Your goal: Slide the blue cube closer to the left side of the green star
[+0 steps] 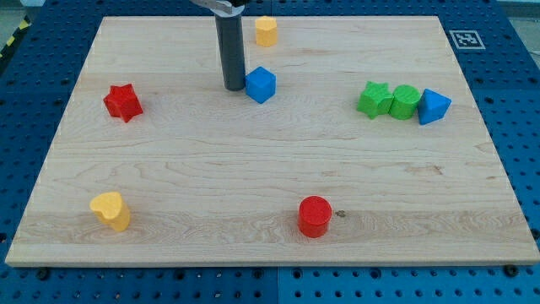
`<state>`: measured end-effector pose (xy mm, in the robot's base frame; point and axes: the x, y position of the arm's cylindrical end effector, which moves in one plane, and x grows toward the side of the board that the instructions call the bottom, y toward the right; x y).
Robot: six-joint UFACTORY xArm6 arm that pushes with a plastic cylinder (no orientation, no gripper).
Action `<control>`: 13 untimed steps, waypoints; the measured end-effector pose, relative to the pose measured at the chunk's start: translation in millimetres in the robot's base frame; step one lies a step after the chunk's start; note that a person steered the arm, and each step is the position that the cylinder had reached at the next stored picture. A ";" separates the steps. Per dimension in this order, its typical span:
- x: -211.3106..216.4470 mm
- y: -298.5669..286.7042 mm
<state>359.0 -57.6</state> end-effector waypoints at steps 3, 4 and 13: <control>0.0 11.8; 1.3 20.3; 62.1 111.9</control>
<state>421.1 54.3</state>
